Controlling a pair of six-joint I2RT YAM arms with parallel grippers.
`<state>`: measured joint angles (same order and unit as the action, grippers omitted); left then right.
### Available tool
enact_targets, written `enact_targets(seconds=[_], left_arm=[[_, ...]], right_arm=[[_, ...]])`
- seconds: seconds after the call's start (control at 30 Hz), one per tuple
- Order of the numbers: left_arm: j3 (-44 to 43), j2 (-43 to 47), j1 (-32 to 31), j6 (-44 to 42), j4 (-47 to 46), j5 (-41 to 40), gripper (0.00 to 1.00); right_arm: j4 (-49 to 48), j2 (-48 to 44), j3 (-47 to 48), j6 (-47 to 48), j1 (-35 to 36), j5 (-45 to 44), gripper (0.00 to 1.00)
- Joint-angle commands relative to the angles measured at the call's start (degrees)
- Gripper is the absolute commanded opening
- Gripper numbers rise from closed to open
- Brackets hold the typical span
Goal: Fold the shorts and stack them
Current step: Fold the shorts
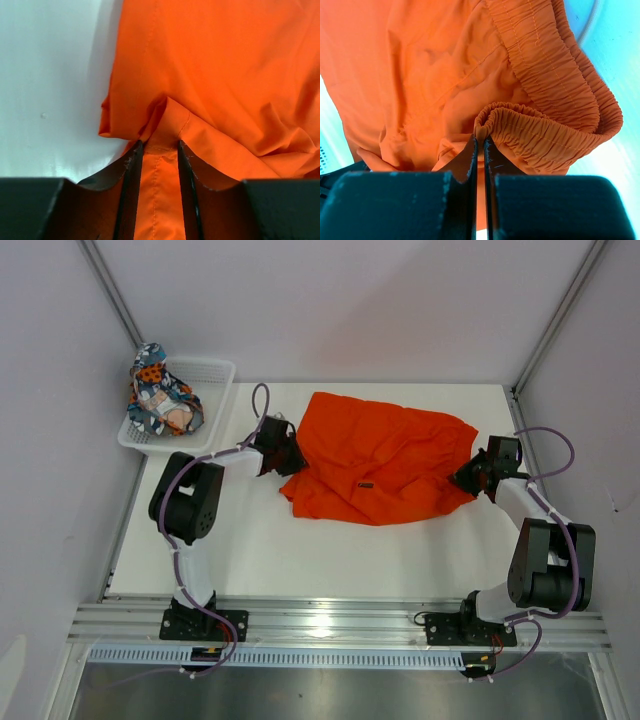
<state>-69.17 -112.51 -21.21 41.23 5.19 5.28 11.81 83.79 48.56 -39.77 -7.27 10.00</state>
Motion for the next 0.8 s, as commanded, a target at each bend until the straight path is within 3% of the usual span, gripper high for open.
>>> enact_targets(seconds=[0.0,0.23,0.33,0.47,0.77], left_arm=[[-1.41,0.27,-1.11,-2.03,-2.9,2.01,0.37],[3.33,1.94,-1.55,-1.07,-7.38,4.3,0.37],[3.6,2.29,-1.55,-1.15,-7.83,4.48,0.16],[3.6,2.91,-1.55,-0.98,-8.44,5.18,0.01],[1.14,9.06,-1.11,-2.21,-5.64,5.18,0.0]], right_arm=[[-1.62,-0.47,-0.3,1.1,-0.29,1.07,0.0],[-1.44,-0.47,-0.13,1.18,-0.38,1.34,0.0],[-1.53,-0.38,-0.13,1.1,-0.38,1.34,0.0],[-1.53,-0.38,-0.21,1.1,-0.38,1.51,0.0],[-0.65,-0.99,-0.04,1.54,-0.73,1.25,0.0]])
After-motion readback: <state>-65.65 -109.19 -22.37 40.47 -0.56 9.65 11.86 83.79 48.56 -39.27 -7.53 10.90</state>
